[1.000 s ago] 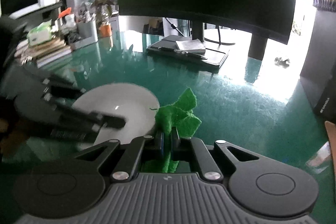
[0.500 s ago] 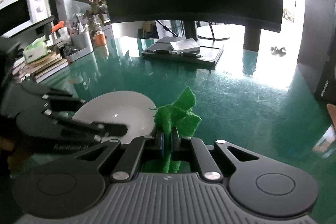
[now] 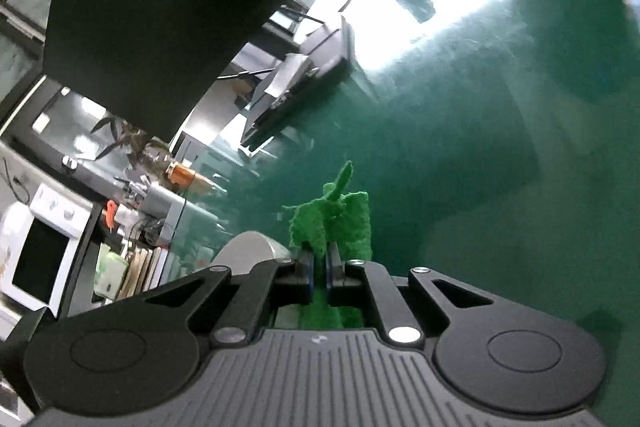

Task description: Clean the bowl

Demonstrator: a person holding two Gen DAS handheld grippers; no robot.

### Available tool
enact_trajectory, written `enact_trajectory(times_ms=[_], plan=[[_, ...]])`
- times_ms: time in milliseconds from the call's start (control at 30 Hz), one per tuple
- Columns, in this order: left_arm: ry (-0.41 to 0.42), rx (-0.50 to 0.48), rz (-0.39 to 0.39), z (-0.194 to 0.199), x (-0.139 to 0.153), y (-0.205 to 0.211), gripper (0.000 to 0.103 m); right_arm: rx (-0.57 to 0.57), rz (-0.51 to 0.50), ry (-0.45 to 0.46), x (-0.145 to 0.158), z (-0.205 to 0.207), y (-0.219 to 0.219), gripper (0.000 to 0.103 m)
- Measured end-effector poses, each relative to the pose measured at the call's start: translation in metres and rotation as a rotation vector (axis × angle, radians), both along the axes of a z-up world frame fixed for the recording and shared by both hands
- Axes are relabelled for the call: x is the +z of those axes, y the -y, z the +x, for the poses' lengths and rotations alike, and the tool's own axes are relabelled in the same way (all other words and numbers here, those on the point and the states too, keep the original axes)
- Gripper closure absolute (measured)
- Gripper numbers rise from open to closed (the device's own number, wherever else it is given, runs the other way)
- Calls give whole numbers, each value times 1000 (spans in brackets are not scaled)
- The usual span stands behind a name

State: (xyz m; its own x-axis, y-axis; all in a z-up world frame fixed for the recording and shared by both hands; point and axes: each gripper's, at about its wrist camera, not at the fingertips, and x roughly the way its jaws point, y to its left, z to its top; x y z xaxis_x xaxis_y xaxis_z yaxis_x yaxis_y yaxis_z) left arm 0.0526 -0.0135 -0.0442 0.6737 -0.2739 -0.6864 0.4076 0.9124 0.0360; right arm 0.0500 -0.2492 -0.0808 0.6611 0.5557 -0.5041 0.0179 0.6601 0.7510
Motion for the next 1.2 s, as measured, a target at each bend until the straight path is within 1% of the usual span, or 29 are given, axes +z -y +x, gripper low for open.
enact_trajectory(times_ms=[100, 167, 233, 333, 400, 500, 567, 633, 733, 867, 967, 1067, 1200], plan=[[2, 2, 0, -1, 0, 0, 63, -47, 101, -48, -7, -10, 8, 96], [3, 4, 0, -1, 0, 1, 63, -100, 221, -96, -18, -7, 13, 96], [3, 6, -1, -2, -1, 1, 63, -141, 312, -137, -29, 1, 12, 96], [3, 8, -1, -2, -1, 1, 63, -175, 396, -181, -38, 11, 9, 96], [3, 5, -1, -3, -1, 1, 62, -202, 450, -207, -44, 10, 8, 96], [0, -1, -6, -2, -1, 0, 60, -221, 501, -229, -49, 0, 12, 96], [-2, -7, -7, -1, -1, 1, 57, -232, 563, -255, -54, -19, 17, 96], [1, -8, -5, -1, -1, 2, 57, -247, 608, -269, -57, -29, 18, 95], [2, -5, -3, -2, -1, 2, 57, -272, 661, -278, -61, -25, 16, 95], [3, -1, -2, -3, -1, 2, 56, -266, 652, -260, -57, -3, 6, 95], [2, -1, -4, -3, -1, 2, 56, -256, 649, -253, -56, 3, 3, 95], [5, -6, -5, -3, -1, 2, 56, -262, 648, -254, -58, -10, 12, 95], [8, -9, -3, -3, -1, 2, 56, -280, 665, -285, -64, -32, 22, 95]])
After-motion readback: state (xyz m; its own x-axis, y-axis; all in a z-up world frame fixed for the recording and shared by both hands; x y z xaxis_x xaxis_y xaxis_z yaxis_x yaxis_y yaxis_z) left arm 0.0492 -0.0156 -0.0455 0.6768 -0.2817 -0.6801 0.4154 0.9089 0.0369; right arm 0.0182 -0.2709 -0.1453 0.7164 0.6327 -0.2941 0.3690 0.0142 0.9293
